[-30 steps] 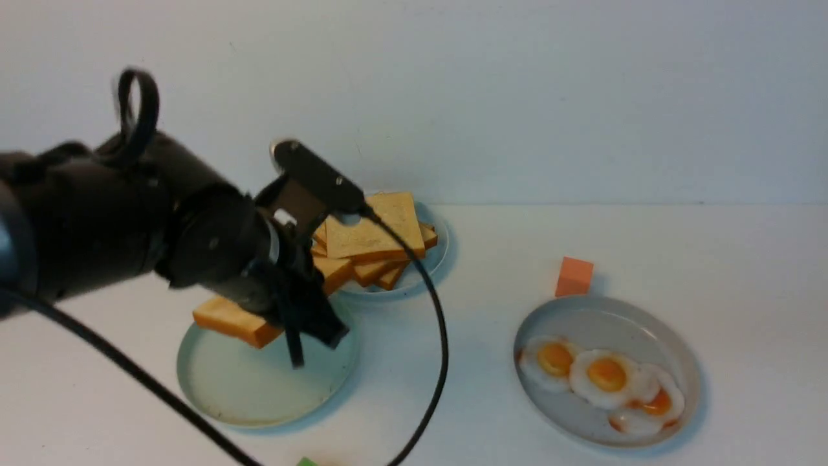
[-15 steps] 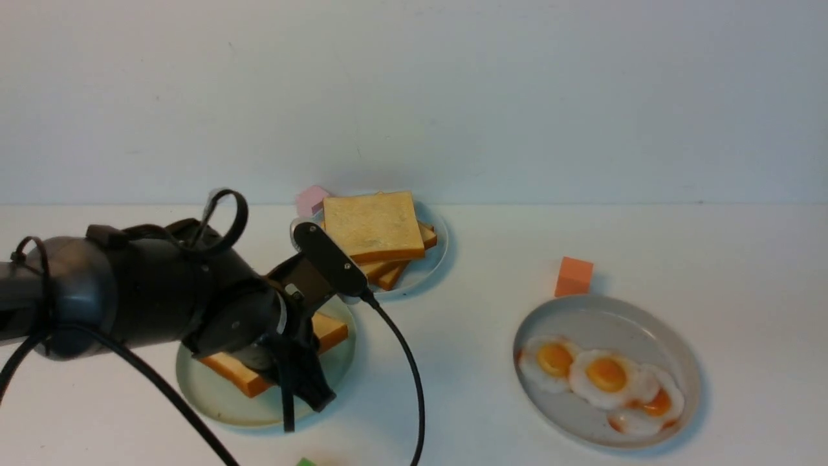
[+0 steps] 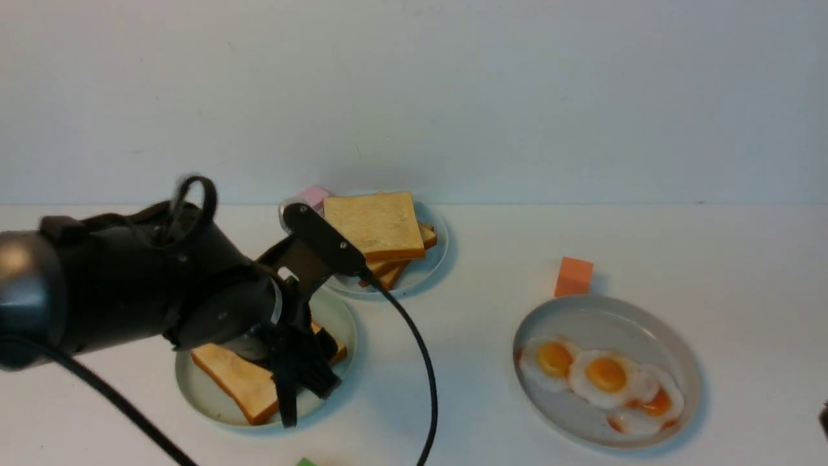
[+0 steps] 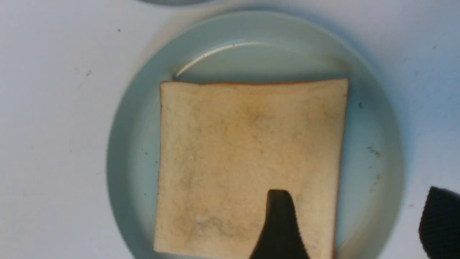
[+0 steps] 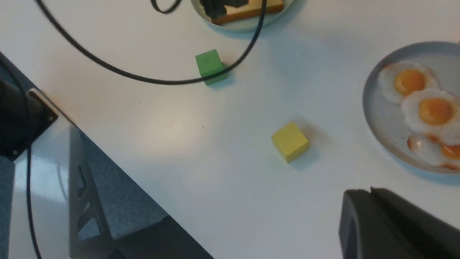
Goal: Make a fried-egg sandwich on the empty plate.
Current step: Use the left arm to put a slice of bread into the empty plate in the middle, then use the right arm to grab a fried egg
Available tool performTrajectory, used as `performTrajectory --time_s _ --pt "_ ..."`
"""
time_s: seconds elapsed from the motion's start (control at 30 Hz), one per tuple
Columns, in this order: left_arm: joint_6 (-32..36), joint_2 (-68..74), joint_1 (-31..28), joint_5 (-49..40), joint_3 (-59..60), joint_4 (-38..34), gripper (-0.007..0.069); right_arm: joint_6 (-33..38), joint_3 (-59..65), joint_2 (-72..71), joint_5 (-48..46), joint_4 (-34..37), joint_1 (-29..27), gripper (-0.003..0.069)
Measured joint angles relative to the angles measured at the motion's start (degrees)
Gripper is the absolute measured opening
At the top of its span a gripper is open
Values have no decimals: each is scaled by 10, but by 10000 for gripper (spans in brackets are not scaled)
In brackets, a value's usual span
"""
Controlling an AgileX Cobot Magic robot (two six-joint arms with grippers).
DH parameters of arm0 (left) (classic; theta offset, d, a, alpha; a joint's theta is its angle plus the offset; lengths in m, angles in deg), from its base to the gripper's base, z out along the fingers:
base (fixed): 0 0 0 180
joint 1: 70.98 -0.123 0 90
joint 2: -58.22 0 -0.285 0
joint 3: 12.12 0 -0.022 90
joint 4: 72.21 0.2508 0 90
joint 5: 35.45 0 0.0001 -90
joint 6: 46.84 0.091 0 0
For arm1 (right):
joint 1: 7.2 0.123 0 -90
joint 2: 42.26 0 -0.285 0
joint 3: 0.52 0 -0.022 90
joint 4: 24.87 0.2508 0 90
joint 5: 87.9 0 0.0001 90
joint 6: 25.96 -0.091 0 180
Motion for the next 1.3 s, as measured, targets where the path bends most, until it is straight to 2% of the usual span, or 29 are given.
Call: performTrajectory --time_s 0.07,0.17,0.2,0.23,0.27,0.33,0.4,0.43,0.57,0.73,0.93,1.1,1.3 --pt "-64 -63 26 -37 -13 -15 505 -1 0 39 7 -19 0 75" --pt "-123 -155 59 -78 -17 -26 420 -1 0 105 25 -50 0 110" --pt "-133 -183 71 -87 -16 -30 379 -1 0 125 32 -61 0 121" --pt "-147 -233 82 -93 -10 -35 292 -2 0 161 38 -82 0 141" --pt "-151 -255 89 -97 -5 -40 251 -2 0 176 42 -92 0 157" --pt "-159 -343 100 -105 12 -69 84 -2 0 238 51 -124 0 204" --pt "-160 -401 101 -108 29 -96 3 -2 0 273 60 -145 0 244" --pt "-160 -429 101 -109 39 -108 -13 -1 0 298 65 -155 0 269" --pt "-159 -579 101 -108 107 -146 -13 -4 0 387 123 -218 -8 375" --pt "-160 -713 101 -77 185 -147 -13 -3 0 472 188 -247 -40 512" --pt "-172 -746 101 -77 205 -153 -13 26 -1 535 256 -253 -70 631" --pt "-173 -746 101 -75 205 -164 -13 89 -1 574 270 -252 -73 638" --pt "-173 -746 101 -75 206 -167 -13 110 -7 619 296 -259 -80 638"
